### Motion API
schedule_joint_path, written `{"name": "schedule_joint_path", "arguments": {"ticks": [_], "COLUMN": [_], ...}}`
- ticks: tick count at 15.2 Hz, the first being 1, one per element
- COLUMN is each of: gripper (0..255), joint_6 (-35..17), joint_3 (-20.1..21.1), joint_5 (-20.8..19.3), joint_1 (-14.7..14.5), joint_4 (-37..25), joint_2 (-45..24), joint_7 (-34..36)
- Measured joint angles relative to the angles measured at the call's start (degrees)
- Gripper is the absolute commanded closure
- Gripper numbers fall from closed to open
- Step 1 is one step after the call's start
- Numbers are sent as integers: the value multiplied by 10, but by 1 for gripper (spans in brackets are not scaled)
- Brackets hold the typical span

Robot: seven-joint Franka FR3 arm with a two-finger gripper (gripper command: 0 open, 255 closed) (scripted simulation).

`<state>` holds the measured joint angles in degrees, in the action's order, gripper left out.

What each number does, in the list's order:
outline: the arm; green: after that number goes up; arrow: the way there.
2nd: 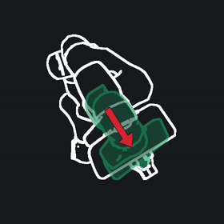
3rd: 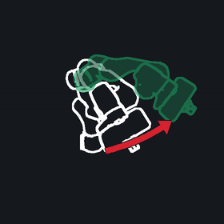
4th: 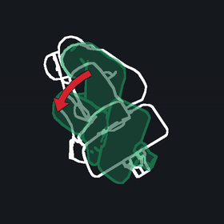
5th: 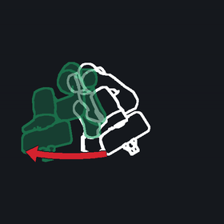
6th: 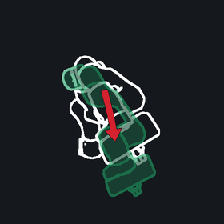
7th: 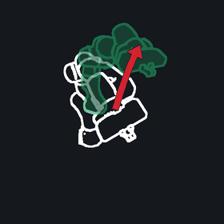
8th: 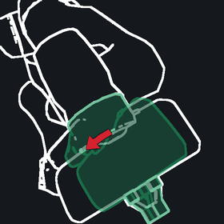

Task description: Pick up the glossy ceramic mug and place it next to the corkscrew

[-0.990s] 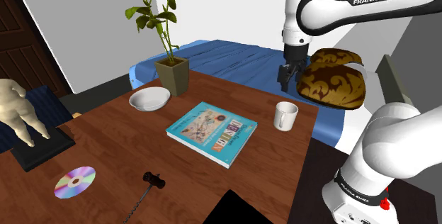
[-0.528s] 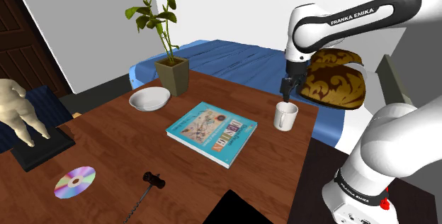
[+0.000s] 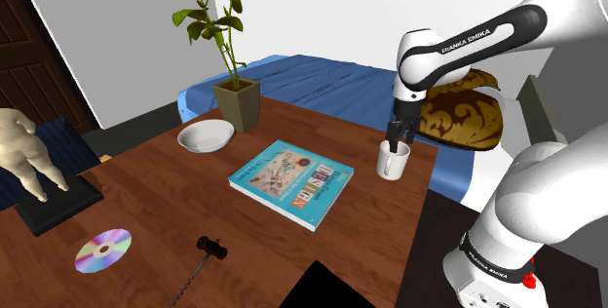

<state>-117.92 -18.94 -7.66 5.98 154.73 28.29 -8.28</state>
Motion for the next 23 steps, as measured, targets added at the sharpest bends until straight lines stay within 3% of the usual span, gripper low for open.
{"name": "schedule_joint_path", "arguments": {"ticks": [8,9,19,23], "gripper": [0,255,255,255], "joint_6": [-26,-26,-26,4], "joint_3": [-3,-3,-3,2], "joint_5": [-1,-1,-1,-1], "joint_1": [0,0,0,1], "joint_4": [16,16,16,3], "joint_2": [-10,-10,-10,7], "joint_7": [-1,-1,-1,2]}}
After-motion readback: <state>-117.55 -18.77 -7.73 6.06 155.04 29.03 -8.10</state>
